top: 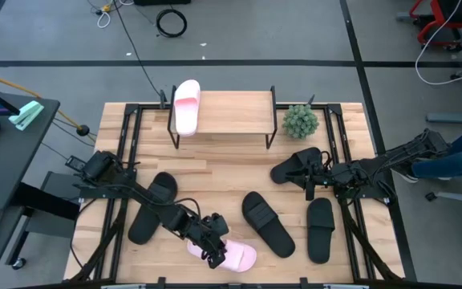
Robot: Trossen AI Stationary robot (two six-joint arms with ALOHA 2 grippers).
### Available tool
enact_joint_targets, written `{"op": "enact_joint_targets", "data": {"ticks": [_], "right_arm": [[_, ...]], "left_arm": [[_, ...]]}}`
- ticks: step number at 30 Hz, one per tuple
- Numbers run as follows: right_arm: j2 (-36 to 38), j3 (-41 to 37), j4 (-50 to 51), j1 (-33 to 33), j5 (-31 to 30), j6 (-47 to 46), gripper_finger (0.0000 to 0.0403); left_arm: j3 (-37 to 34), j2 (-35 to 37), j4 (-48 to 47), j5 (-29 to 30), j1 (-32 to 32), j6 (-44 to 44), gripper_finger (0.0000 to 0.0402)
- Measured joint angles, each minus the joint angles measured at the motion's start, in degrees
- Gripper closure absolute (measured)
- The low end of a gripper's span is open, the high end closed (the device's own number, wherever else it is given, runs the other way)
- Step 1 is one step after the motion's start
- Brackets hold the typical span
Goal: Pick and place slides into the shelf
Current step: Put the pink slipper on the shelf
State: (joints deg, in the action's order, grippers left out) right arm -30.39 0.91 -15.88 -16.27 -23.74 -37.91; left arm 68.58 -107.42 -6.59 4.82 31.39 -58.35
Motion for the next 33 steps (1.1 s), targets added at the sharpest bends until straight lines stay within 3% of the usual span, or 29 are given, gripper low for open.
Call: {"op": "enact_joint_targets", "data": {"ticks": [6,15,19,26,33], "right_arm": [[0.0,0.0,0.0,0.0,0.0,0.0,0.0293],[0.0,0.0,0.0,0.0,0.0,0.0,0.0293],[0.0,0.0,0.0,0.0,0.0,0.0,0.0293],[0.0,0.0,0.0,0.0,0.0,0.0,0.0293],[0.0,0.0,0.0,0.0,1.7,-1.3,0.0293]], "left_arm": [[0.0,-0.8,0.0,-0.8,-0.1,0.5,0.0310],[0.1,-2.4,3.4,-1.2,-1.0,2.0,0.0274],[0.0,-2.4,8.0,-1.4,-1.4,2.6,0.0305],[0.0,-2.4,10.5,-2.1,-1.9,6.3,0.0393],[0.0,-2.4,10.3,-3.9,-2.8,8.6,0.0383]]}}
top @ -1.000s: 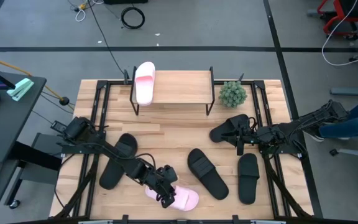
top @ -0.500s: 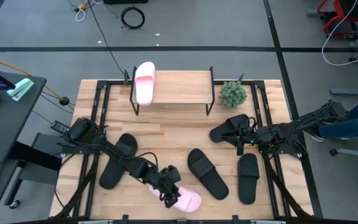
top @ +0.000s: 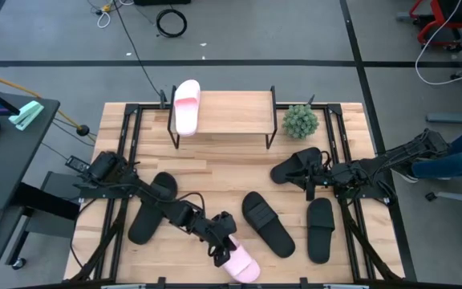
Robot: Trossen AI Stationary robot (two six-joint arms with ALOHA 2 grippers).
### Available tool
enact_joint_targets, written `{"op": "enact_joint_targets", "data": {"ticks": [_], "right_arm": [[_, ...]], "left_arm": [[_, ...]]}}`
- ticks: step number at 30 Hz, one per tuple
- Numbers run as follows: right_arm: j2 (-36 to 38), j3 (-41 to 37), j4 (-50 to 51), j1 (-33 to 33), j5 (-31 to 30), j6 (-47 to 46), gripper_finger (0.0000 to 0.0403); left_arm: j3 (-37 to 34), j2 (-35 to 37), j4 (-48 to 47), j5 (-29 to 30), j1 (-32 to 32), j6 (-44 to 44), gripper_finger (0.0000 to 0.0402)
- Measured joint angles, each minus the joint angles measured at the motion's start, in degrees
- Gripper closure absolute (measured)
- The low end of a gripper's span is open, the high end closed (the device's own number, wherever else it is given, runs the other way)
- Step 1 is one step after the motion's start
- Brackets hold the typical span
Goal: Pick and place slides into the shelf
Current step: Put the pink slipper on the shelf
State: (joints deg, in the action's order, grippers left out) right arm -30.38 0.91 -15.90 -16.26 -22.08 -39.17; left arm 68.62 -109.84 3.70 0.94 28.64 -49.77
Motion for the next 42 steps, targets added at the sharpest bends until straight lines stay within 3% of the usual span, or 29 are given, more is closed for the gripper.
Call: {"op": "enact_joint_targets", "data": {"ticks": [5,11,18,23,27,30,34,42], "right_arm": [[0.0,0.0,-0.4,-0.1,7.7,-1.1,0.0293],[0.0,0.0,-2.1,-0.1,7.7,-7.4,0.0293],[0.0,0.0,-4.5,0.5,9.4,-2.5,0.0293],[-0.1,0.7,-17.4,-2.8,17.5,1.4,0.0293],[-2.5,6.9,-18.7,-9.5,18.4,10.1,0.0293],[-8.7,14.3,-14.1,-15.1,15.6,17.6,0.0293],[-22.6,25.7,-8.2,-20.5,12.2,27.9,0.0293],[-51.4,45.4,10.8,-22.7,12.1,35.3,0.0293]], "left_arm": [[0.0,0.0,0.0,-5.0,-0.7,3.9,0.0368],[0.0,0.0,-0.3,-7.2,-2.2,4.6,0.0317],[0.0,0.0,-1.1,-7.4,-4.2,4.5,0.0274],[0.0,3.9,-5.3,-7.2,-7.0,10.6,0.0280],[0.0,10.0,-11.5,-7.0,-9.2,18.4,0.0301],[0.0,14.9,-16.4,-6.1,-10.6,22.8,0.0319],[0.0,21.3,-23.4,-3.1,-12.7,27.4,0.0341],[0.0,30.0,-29.6,0.9,-15.5,33.3,0.0374]]}}
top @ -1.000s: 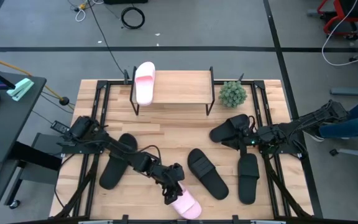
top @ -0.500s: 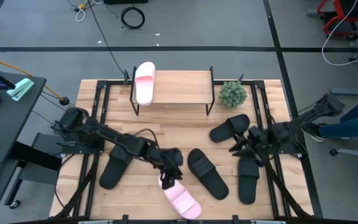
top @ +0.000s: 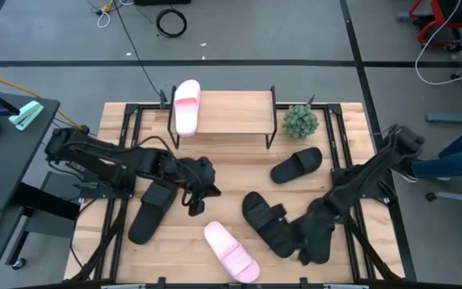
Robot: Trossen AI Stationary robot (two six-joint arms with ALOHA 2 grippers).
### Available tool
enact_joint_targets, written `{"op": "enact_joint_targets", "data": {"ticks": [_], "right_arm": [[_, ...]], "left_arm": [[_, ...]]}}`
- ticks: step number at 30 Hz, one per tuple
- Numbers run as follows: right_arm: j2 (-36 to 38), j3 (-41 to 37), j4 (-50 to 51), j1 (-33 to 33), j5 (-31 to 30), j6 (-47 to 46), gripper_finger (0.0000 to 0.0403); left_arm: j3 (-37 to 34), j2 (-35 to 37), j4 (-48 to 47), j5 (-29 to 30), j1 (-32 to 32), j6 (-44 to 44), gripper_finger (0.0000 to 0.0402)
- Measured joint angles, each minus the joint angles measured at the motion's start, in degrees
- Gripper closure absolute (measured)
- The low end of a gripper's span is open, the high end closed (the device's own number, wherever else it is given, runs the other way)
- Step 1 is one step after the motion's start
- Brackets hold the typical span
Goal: Pick and place slides into the shelf
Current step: Put the pink slipper on the shelf
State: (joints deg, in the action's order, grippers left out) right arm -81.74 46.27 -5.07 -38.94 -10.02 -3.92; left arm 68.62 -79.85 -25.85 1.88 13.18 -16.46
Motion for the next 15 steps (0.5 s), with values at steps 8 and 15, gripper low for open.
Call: {"op": "enact_joint_targets", "data": {"ticks": [8,15], "right_arm": [[-18.2,13.7,3.4,1.0,-1.0,1.3,0.0293],[-28.1,24.5,6.6,-0.4,-1.6,6.8,0.0280]], "left_arm": [[0.0,1.9,-1.3,0.1,-0.5,-1.0,0.0390],[0.0,1.9,-6.2,0.0,1.6,-5.5,0.0382]]}}
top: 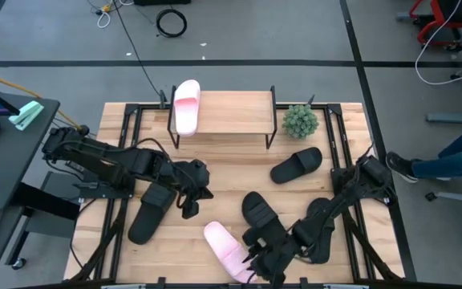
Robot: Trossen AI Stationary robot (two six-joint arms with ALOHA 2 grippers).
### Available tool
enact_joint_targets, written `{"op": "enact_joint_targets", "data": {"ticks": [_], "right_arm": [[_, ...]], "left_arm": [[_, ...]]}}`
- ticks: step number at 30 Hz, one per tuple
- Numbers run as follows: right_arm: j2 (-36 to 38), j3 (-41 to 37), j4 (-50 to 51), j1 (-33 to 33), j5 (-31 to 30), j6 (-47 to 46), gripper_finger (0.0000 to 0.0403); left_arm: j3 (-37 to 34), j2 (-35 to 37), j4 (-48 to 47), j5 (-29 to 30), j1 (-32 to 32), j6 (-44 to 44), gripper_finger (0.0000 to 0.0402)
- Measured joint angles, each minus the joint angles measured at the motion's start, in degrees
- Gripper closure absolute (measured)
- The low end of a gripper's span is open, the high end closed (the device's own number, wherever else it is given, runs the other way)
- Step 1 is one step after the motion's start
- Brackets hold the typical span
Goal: Pick and place slides into the shelf
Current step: Put the pink slipper on the shelf
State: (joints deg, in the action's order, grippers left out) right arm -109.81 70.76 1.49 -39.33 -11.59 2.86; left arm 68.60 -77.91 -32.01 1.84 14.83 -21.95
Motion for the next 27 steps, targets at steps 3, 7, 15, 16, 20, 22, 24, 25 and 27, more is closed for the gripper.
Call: {"op": "enact_joint_targets", "data": {"ticks": [3,7,15,16,20,22,24,25,27], "right_arm": [[-2.3,3.9,7.1,-0.3,-1.1,0.2,0.0264],[-3.3,6.4,12.8,-0.2,-2.1,-2.3,0.0240],[-3.4,4.9,12.8,-0.8,-2.0,-2.4,0.0202],[-3.5,4.7,12.8,-0.7,-2.0,-2.4,0.0199],[-5.5,4.8,9.3,-0.7,-3.0,-0.9,0.0191],[-7.1,4.8,6.5,-0.7,-4.1,2.0,0.0188],[-8.2,4.8,5.6,-0.7,-4.9,5.6,0.0187],[-8.5,4.8,5.5,-0.7,-6.2,7.2,0.0187],[-8.6,4.8,5.5,-0.9,-10.8,10.1,0.0187]], "left_arm": [[0.0,0.0,-1.4,0.1,1.1,-1.4,0.0383],[0.0,0.0,-1.2,0.1,2.8,-1.4,0.0391],[0.0,0.0,-1.1,0.1,4.7,-1.4,0.0388],[0.0,0.0,-1.1,0.1,4.9,-1.4,0.0385],[0.0,0.0,-1.2,0.1,5.7,-1.5,0.0374],[0.0,0.0,-1.1,0.1,6.1,-1.8,0.0373],[0.0,0.0,-1.1,0.1,6.5,-2.4,0.0375],[0.0,0.0,-1.2,0.1,6.7,-2.8,0.0377],[0.0,0.0,-1.1,0.1,7.2,-3.0,0.0381]]}}
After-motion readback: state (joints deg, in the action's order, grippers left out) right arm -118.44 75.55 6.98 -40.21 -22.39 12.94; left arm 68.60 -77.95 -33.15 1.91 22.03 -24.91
